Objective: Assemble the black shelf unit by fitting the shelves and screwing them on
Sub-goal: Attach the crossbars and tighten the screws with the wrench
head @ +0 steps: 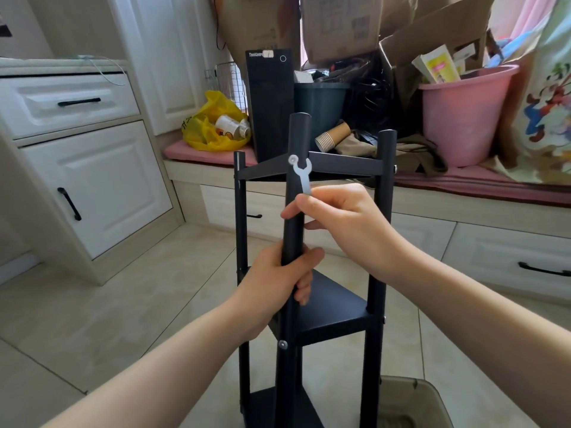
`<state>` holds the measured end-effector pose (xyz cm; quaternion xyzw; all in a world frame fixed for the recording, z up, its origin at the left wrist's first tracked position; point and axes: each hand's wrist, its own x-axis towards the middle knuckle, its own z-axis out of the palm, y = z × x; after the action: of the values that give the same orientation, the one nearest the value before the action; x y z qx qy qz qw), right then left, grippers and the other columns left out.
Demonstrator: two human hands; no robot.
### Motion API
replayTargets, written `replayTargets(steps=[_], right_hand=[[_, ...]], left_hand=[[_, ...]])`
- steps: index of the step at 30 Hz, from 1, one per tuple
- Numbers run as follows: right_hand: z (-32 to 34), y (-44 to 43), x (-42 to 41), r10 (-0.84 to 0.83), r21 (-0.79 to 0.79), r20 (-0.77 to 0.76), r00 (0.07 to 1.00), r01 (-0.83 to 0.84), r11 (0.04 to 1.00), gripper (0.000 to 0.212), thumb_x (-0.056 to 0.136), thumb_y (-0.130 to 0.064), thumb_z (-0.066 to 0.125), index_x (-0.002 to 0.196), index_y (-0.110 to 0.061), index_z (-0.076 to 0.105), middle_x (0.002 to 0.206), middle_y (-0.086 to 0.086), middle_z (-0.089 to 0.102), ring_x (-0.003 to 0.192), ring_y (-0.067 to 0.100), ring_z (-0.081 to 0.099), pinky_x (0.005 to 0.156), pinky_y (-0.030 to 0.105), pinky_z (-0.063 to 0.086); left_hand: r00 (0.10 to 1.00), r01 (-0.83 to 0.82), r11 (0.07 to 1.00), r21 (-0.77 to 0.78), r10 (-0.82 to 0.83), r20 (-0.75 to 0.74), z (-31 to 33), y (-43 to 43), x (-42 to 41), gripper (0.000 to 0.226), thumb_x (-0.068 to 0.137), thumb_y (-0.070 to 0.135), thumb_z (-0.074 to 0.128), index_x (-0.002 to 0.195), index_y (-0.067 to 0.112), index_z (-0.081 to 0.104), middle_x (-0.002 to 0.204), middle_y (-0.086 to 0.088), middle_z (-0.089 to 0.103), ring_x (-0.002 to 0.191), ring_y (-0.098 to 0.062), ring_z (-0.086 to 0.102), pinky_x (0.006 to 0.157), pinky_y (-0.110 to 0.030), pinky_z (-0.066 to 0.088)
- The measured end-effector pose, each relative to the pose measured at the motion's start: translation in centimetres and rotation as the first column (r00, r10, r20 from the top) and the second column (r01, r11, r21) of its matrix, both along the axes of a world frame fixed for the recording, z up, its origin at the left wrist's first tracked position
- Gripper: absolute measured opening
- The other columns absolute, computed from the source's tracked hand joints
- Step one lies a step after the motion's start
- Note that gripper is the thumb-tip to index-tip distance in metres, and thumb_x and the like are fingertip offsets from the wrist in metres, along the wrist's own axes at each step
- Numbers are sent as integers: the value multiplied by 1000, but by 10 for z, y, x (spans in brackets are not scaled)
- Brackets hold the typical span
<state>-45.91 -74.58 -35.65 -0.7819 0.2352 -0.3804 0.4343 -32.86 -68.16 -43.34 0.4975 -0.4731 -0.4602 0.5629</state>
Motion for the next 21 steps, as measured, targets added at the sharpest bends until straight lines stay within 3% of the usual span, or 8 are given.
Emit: replayTargets(steps=[5,10,14,18,21], right_hand=[[-5,-11,-3,-36,12,14,999,36,999,35,102,-19,50,77,-21,74,99,-1,71,96,13,67,81,35,57],[-17,-23,-3,-122,37,-75,990,125,991,41,103,-19,47,67,-16,66,72,1,64,67,11,54,69,33,46],[-20,-26,0,-161,-12,-161,974,162,987,40,103,-23,44,69,-14,63,65,3,51,63,18,47,64,35,41],[-18,-25,9,-151,31,-213,965,161,986,39,103,-24,42,72,-14,63,68,7,46,65,21,44,65,35,38],[-15,-26,15,-118,125,-197,973,144,982,39,103,-19,40,74,-14,65,68,-1,44,66,15,43,70,32,38]], left_hand=[[989,-105,994,-31,108,101,3,-3,5,25,99,28,65,85,13,51,58,-2,43,48,-18,42,51,-30,46],[993,-85,996,9,83,89,5,-3,9,24,99,23,64,82,13,51,57,-1,41,47,-16,40,50,-28,45],[992,-99,995,17,97,80,5,-2,10,26,99,23,64,78,16,51,56,-1,41,46,-16,39,48,-27,44],[990,-127,992,26,125,62,6,-1,12,27,99,20,63,77,15,50,54,1,38,45,-15,36,46,-25,41],[990,-129,991,39,126,60,7,0,14,29,99,19,63,74,16,49,54,0,36,44,-15,35,45,-24,40]])
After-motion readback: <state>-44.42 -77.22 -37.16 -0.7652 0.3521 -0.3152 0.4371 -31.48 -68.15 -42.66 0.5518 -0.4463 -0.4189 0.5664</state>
